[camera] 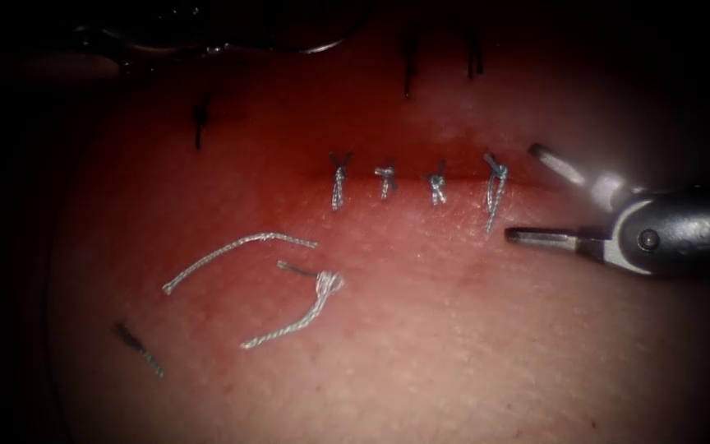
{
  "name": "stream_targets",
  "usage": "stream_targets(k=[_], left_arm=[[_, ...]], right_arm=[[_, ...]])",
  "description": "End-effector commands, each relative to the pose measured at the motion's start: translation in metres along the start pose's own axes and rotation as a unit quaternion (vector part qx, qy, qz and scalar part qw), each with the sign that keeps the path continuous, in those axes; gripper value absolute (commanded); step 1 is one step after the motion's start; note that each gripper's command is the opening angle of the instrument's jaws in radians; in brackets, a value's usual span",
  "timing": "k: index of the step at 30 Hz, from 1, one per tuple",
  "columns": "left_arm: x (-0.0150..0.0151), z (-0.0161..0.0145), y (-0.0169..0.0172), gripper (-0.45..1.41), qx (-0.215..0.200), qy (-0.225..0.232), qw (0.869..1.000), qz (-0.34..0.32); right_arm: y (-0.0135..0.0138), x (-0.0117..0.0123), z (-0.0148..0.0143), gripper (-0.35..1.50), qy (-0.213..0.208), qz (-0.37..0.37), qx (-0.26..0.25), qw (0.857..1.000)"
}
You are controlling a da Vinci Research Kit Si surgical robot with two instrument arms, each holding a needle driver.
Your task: Wound Closure
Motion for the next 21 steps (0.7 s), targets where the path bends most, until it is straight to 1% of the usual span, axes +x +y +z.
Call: stream_targets(k=[1,5,8,12,15,16,17,19,21], left_arm=[[0.0005,0.0017,0.0002,0.68,0.015,-0.008,1.000,0.003],[0.0005,0.0046,0.0013,0.64,0.049,-0.026,0.998,0.001],[0.0007,0.0063,0.0019,0.64,0.065,-0.037,0.997,0.000],[0.0010,0.0082,0.0028,0.59,0.069,-0.061,0.996,0.006],[0.0012,0.0098,0.0038,0.42,0.067,-0.090,0.994,0.014],[0.0013,0.0109,0.0043,0.39,0.070,-0.103,0.992,0.016],[0.0013,0.0109,0.0043,0.39,0.070,-0.103,0.992,0.016],[0.0012,0.0118,0.0046,0.34,0.071,-0.113,0.991,0.019],[0.0009,0.0126,0.0048,0.34,0.072,-0.124,0.990,0.015]], right_arm=[[-0.0002,0.0001,0.0010,1.30,0.002,0.001,0.000,1.000],[-0.0003,0.0002,0.0010,1.30,0.001,0.001,0.000,1.000],[-0.0004,0.0003,0.0010,1.30,0.001,0.001,0.000,1.000],[-0.0004,0.0003,0.0011,1.30,0.001,0.001,-0.001,1.000],[-0.0004,0.0003,0.0011,1.30,0.000,0.001,0.000,1.000],[-0.0004,0.0003,0.0011,1.30,0.000,0.001,0.000,1.000],[-0.0004,0.0003,0.0011,1.30,0.000,0.001,0.000,1.000],[-0.0005,0.0003,0.0010,1.30,0.000,0.001,0.000,1.000],[-0.0005,0.0004,0.0010,1.30,0.000,0.001,0.000,1.000]])
